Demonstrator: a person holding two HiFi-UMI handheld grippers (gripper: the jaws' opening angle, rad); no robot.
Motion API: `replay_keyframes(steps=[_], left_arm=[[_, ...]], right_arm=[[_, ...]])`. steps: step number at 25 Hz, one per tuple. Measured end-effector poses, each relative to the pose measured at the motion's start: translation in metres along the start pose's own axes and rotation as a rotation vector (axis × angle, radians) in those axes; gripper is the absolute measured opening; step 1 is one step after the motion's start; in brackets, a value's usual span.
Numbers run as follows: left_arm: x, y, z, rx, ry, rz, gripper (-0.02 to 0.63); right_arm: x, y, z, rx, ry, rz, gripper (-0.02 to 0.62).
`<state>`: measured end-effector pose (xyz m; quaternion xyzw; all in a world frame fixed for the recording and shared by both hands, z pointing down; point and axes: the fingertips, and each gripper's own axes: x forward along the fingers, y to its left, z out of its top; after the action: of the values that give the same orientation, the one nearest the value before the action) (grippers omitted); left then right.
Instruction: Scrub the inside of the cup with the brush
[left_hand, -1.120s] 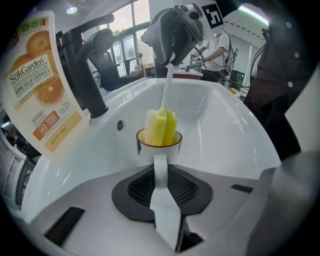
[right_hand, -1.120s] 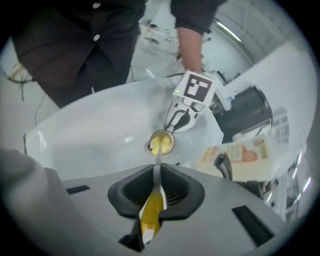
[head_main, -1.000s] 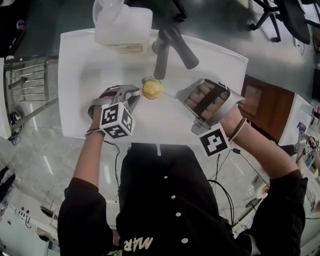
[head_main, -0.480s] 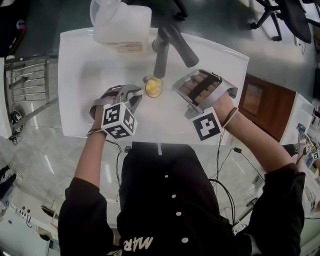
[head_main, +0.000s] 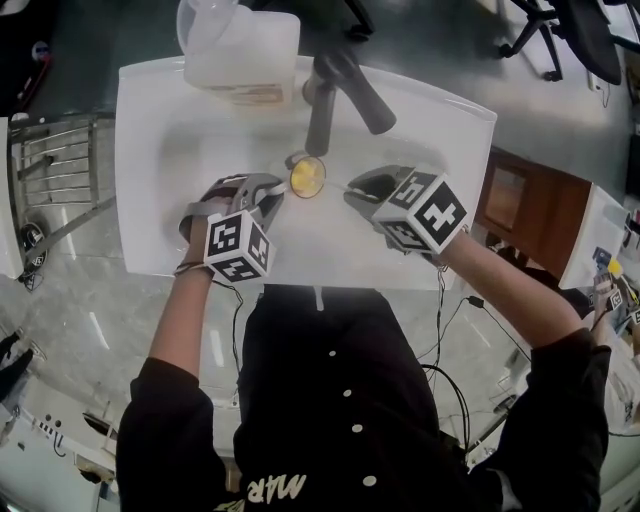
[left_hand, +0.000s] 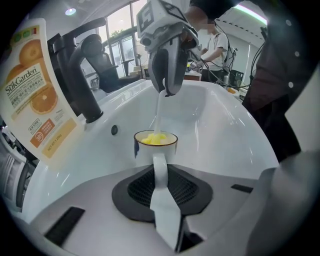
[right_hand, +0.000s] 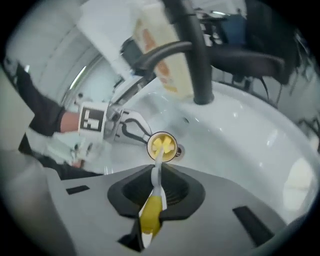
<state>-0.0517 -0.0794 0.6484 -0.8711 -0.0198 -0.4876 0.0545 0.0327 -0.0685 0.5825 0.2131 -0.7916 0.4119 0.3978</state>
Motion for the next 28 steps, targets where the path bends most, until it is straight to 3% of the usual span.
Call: replay_keyframes(steps=[3, 6, 7, 8, 15, 28], left_arm=[[0.000, 0.000, -0.001, -0.001, -0.001, 0.004, 0.083], [-0.002, 0.000, -0.001, 0.001, -0.003, 0.008, 0.083], [-0.002, 0.000, -0.001, 0.002, -0.003, 0.009, 0.083], [-0.002, 0.000, -0.001, 0.003, -0.003, 0.010, 0.083], [0.000, 0.001, -0.005, 0.019, 0.010, 0.001, 0.083], [0.001, 0.005, -0.012, -0.058, 0.020, -0.003, 0.083]], right_arm=[[0.000, -0.003, -0.002, 0.412, -0.106, 0.088, 0.054], [0.001, 0.000, -0.007, 0.891, -0.231, 0.193, 0.054], [0.001, 0.001, -0.007, 0.993, -0.261, 0.215, 0.055], [0.001, 0.002, -0.007, 1.025, -0.276, 0.217, 0.055], [-0.002, 0.007, -0.009, 0.844, -0.262, 0.141, 0.055], [-0.033, 0.013, -0.015, 0.738, -0.304, 0.108, 0.052]])
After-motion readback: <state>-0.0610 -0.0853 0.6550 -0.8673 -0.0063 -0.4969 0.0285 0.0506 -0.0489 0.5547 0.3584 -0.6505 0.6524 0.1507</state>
